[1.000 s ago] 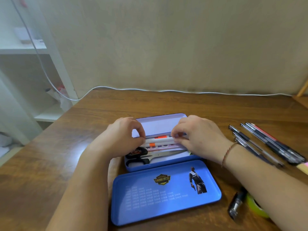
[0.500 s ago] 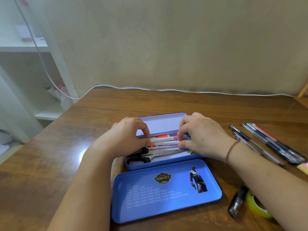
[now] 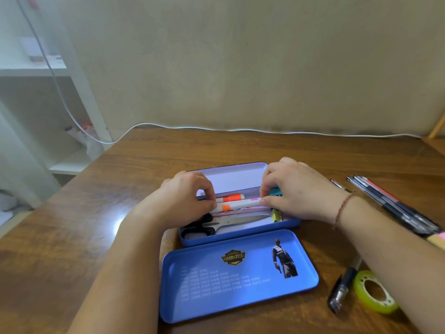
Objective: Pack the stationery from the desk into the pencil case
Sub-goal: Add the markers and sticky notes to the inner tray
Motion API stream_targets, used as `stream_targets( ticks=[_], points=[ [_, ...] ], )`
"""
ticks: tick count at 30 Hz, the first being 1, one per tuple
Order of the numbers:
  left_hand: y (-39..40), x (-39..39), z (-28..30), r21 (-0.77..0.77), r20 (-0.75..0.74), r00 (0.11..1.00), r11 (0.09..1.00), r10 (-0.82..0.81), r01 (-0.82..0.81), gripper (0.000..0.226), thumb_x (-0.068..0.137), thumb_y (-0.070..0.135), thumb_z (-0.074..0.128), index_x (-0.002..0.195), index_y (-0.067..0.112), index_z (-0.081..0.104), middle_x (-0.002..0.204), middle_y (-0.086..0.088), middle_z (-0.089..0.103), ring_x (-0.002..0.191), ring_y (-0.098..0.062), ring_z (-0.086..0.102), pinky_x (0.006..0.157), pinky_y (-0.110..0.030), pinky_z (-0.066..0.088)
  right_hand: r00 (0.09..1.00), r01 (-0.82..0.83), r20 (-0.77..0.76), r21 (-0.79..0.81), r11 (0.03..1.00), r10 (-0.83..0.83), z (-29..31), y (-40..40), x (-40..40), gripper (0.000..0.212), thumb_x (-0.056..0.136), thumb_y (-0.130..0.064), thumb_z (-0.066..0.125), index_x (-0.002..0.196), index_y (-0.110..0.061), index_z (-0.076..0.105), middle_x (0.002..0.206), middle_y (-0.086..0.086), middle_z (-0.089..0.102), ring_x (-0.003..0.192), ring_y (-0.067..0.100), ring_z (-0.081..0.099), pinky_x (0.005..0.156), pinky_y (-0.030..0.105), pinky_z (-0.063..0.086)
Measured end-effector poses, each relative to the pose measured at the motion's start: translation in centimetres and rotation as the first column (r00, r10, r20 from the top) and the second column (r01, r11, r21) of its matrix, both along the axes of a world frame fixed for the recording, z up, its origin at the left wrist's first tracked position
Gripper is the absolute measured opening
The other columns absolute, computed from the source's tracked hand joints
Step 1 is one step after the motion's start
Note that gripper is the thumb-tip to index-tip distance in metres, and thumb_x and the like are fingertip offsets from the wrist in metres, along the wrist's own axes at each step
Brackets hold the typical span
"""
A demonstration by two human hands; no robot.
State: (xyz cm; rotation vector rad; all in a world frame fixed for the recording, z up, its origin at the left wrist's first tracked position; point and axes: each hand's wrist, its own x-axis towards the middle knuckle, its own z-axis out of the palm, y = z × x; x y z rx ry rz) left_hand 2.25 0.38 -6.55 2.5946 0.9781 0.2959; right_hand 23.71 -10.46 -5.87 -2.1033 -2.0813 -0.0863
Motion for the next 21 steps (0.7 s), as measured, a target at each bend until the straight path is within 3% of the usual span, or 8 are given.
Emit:
stream_targets(
  ticks=[10,13,16,19,21],
  points=[
    [0.8,-1.5,0.5,0.071,0.031,0.994,0.992,0.102,-0.104,0.025,0.078,0.019,0.074,0.067,0.039,0.064,0.103,0.011,0.062,0.105,-0.019,0.054,0.094,-0.045,0.045,0.999,-0.045,-0.011,0.130,0.990,0.047,-1.2,0.1,-1.3,0.017,0.085,-0.048,0.062,0.091,-0.034,0.070,0.089,-0.014,0.062,0.085,0.010,0.046,0.068,0.027,0.032],
    [1.3,-1.8,0.1,0.077,0.027,0.989,0.986,0.147,-0.148,0.015,0.075,0.024,0.076,0.071,0.035,0.067,0.091,0.013,0.062,0.094,-0.016,0.058,0.083,-0.037,0.049,0.998,-0.059,0.020,0.135,0.989,0.057,-1.6,0.2,-2.0,0.020,0.085,-0.049,0.060,0.093,-0.034,0.071,0.091,-0.012,0.064,0.087,0.011,0.048,0.069,0.027,0.032],
    [1.5,-1.7,-0.2,0.041,0.086,0.984,0.987,0.154,-0.158,0.014,0.077,0.028,0.074,0.075,0.036,0.064,0.082,0.020,0.057,0.083,-0.005,0.058,0.062,-0.024,0.043,0.999,-0.033,0.024,0.164,0.986,0.030,-1.5,0.2,-2.0,0.026,0.086,-0.054,0.056,0.096,-0.035,0.070,0.088,-0.013,0.062,0.083,0.009,0.043,0.068,0.028,0.034],
    [1.4,-1.5,-0.1,-0.012,0.110,0.989,0.995,0.095,-0.095,0.016,0.079,0.028,0.074,0.074,0.037,0.061,0.080,0.021,0.061,0.077,-0.001,0.059,0.057,-0.016,0.039,0.993,0.076,-0.098,0.141,0.987,-0.062,-1.1,0.1,-2.2,0.032,0.087,-0.057,0.053,0.096,-0.033,0.073,0.086,-0.013,0.054,0.086,0.010,0.043,0.067,0.030,0.041],
    [1.3,-1.3,-0.2,-0.025,0.106,0.990,0.996,0.088,-0.086,0.016,0.077,0.028,0.076,0.071,0.036,0.063,0.071,0.021,0.060,0.066,0.001,0.058,0.052,-0.012,0.038,0.993,0.108,-0.054,0.073,0.992,-0.104,-1.1,0.5,-2.8,0.034,0.088,-0.055,0.052,0.096,-0.031,0.075,0.086,-0.010,0.050,0.089,0.013,0.041,0.069,0.031,0.038]
  ],
)
